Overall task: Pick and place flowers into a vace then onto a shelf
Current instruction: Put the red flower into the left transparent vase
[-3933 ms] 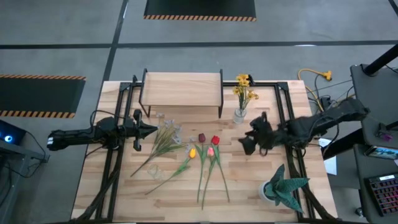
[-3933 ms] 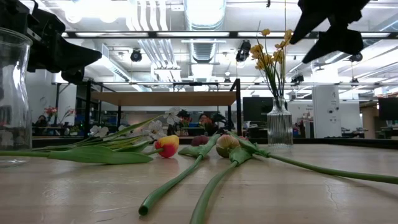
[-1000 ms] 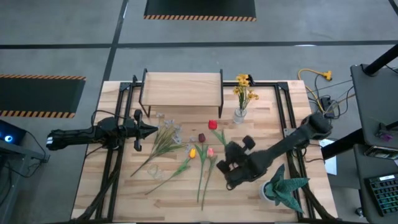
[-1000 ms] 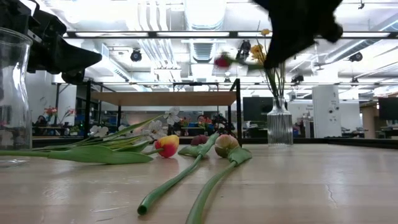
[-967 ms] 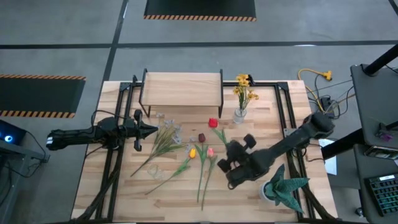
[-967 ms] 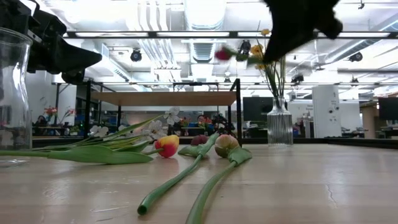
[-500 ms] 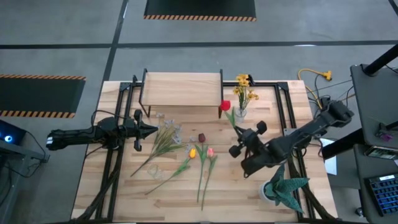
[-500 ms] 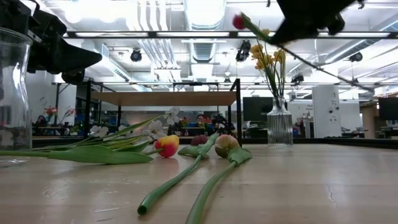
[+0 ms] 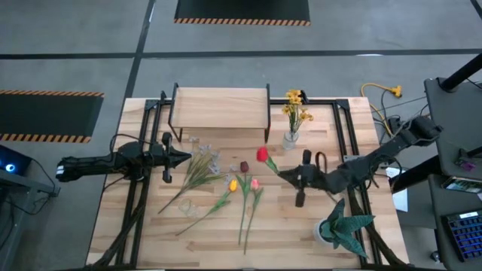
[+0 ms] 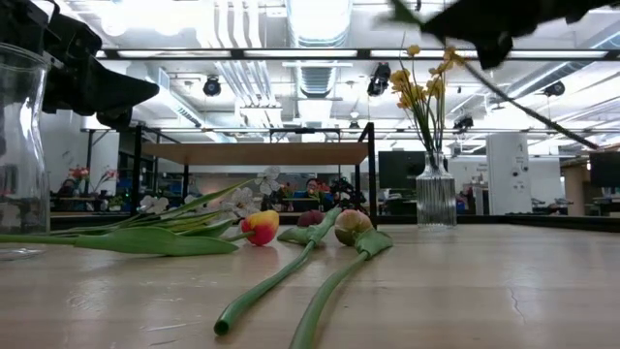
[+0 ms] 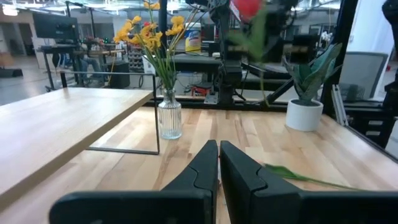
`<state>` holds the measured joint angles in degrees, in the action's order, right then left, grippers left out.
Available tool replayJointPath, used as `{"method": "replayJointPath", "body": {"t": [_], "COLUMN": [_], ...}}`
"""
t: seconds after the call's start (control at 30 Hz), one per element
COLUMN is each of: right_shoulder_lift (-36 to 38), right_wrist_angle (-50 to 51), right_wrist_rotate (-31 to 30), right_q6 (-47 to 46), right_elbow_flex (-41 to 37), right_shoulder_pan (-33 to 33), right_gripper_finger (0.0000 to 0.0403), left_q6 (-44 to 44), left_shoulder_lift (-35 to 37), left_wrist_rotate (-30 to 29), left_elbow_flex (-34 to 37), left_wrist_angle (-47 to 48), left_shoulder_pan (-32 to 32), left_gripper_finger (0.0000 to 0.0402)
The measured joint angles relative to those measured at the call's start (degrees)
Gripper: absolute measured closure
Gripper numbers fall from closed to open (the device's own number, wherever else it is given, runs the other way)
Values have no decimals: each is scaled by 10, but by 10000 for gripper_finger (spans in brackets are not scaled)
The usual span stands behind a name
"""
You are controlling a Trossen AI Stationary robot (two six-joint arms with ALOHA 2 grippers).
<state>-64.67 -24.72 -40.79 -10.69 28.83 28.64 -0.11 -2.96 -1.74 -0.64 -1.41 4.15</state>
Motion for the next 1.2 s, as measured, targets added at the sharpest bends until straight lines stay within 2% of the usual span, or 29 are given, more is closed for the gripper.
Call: {"method": "replayJointPath", "body": {"t": [0.17, 0.4, 0.67, 0.8, 1.03, 1.2], "right_shoulder_lift": [22, 12, -18, -27, -29, -35], "right_wrist_angle": [-209, -396, -446, -474, -522, -521], "right_wrist_rotate": [16, -5, -12, -9, 47, 50], "right_q6": [160, 241, 272, 326, 396, 419], "right_elbow_flex": [-58, -116, -135, -132, -103, -77], "right_shoulder_pan": [-3, -43, -130, -161, -202, -228], "right_gripper_finger": [390, 390, 390, 390, 390, 390], "left_q6": [1, 1, 0, 0, 0, 0], "left_shoulder_lift": [0, 0, 0, 0, 0, 0], "left_wrist_rotate": [0, 0, 1, 1, 1, 1], "left_elbow_flex": [0, 0, 0, 0, 0, 0], "left_wrist_angle": [0, 0, 0, 0, 0, 0], "left_shoulder_pan": [0, 0, 0, 0, 0, 0], "left_gripper_finger": [401, 401, 401, 401, 401, 401]}}
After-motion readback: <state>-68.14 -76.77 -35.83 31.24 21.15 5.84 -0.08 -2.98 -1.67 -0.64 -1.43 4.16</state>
